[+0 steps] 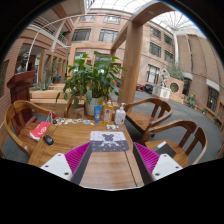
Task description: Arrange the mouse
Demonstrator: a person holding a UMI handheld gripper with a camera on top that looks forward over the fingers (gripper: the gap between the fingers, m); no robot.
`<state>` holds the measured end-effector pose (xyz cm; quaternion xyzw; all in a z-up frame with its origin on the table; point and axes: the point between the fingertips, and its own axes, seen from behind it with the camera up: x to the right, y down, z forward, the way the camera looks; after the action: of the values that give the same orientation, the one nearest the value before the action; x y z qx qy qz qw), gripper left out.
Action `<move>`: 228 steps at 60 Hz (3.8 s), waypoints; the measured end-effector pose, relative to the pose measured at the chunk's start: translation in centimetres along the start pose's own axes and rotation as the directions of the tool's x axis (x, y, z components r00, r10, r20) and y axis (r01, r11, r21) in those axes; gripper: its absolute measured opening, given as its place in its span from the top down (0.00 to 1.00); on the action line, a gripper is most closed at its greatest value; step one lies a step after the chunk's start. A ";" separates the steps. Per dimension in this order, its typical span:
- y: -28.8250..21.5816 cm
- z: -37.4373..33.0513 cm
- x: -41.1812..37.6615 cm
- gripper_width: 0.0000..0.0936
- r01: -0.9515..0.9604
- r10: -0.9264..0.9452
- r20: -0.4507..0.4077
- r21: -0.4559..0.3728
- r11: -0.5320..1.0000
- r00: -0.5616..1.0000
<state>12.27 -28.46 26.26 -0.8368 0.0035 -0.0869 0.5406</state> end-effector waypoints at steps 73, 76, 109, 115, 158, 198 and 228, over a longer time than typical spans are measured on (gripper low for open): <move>10.8 27.0 -44.0 0.20 0.268 -0.210 0.450 -0.068 0.961 0.868; 10.5 27.7 -44.3 0.21 0.267 -0.208 0.451 -0.071 0.961 0.868; 8.7 28.5 -46.6 0.64 0.200 -0.114 0.524 -0.111 0.973 0.844; 2.7 25.4 -45.1 0.64 0.105 -0.080 0.550 -0.014 0.994 0.831; 9.2 39.8 -2.0 0.60 -0.038 0.043 0.018 -0.243 0.969 0.999; 4.7 22.8 -1.8 0.09 -0.010 0.018 0.056 -0.150 0.989 0.998; 5.2 6.9 -1.9 0.09 0.026 -0.021 0.078 -0.067 0.997 0.997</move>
<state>11.85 -24.18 18.52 -0.8574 -0.0241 -0.0607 0.5104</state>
